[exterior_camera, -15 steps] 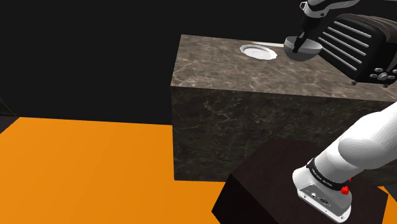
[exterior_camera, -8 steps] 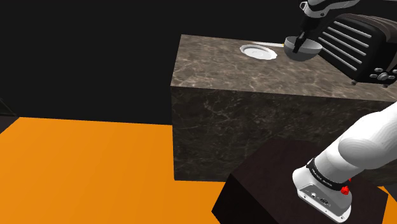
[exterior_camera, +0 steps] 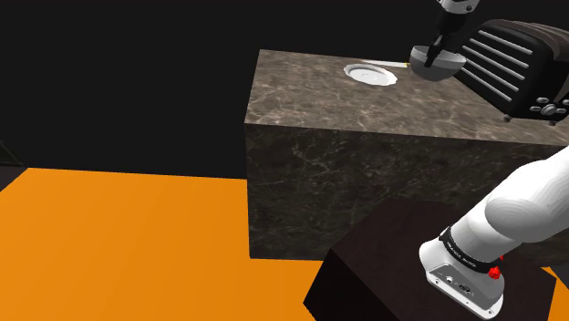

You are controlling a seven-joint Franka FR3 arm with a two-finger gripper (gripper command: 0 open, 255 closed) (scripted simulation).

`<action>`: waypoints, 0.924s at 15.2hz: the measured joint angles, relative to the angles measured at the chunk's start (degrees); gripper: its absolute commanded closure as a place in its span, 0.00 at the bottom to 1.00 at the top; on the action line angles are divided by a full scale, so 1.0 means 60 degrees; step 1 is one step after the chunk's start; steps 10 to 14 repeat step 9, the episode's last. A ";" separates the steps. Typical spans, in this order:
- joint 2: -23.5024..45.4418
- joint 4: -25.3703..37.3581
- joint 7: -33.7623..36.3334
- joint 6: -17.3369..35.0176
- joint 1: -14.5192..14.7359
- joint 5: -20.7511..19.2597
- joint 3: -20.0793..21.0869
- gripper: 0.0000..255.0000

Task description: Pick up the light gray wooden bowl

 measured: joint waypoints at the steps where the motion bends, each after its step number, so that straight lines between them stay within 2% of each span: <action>1: 0.0019 0.0147 -0.0034 -0.0125 0.0001 0.0017 -0.0004 1.00; 9: 0.0131 0.1233 -0.0162 -0.1101 0.0053 0.0119 0.0055 1.00; 14: 0.0131 0.1233 -0.0162 -0.1101 0.0053 0.0119 0.0055 1.00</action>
